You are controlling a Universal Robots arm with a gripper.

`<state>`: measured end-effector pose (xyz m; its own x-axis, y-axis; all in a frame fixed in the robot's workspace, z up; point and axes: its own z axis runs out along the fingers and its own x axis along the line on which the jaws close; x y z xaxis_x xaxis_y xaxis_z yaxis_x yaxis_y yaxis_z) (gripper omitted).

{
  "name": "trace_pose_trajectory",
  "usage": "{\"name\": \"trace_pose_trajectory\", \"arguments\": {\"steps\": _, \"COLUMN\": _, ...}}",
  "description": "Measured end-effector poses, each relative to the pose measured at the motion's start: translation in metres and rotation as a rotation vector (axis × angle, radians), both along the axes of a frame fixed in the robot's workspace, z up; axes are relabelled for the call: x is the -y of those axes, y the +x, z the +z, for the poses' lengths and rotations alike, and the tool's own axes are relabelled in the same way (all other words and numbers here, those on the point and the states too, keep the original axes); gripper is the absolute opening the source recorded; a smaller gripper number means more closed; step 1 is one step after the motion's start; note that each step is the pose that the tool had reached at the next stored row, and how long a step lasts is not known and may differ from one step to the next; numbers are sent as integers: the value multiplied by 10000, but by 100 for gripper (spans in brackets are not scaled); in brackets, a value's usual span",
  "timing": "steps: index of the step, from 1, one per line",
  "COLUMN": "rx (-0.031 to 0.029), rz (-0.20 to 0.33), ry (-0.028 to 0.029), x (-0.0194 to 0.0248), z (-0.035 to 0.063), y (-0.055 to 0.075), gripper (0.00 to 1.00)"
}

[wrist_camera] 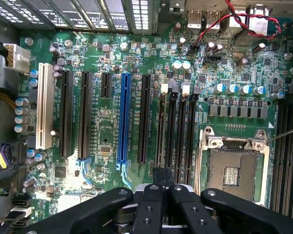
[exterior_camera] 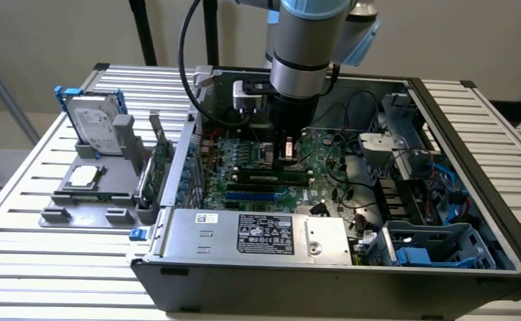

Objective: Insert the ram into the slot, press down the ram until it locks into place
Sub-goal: 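Press down the ram until it locks into place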

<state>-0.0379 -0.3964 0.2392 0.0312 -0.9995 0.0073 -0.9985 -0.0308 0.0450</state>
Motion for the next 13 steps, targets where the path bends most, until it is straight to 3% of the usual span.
{"name": "trace_pose_trajectory", "arguments": {"steps": 13, "rx": 9, "rz": -26, "ry": 2, "x": -12, "z": -19, "y": -4, "gripper": 11}}
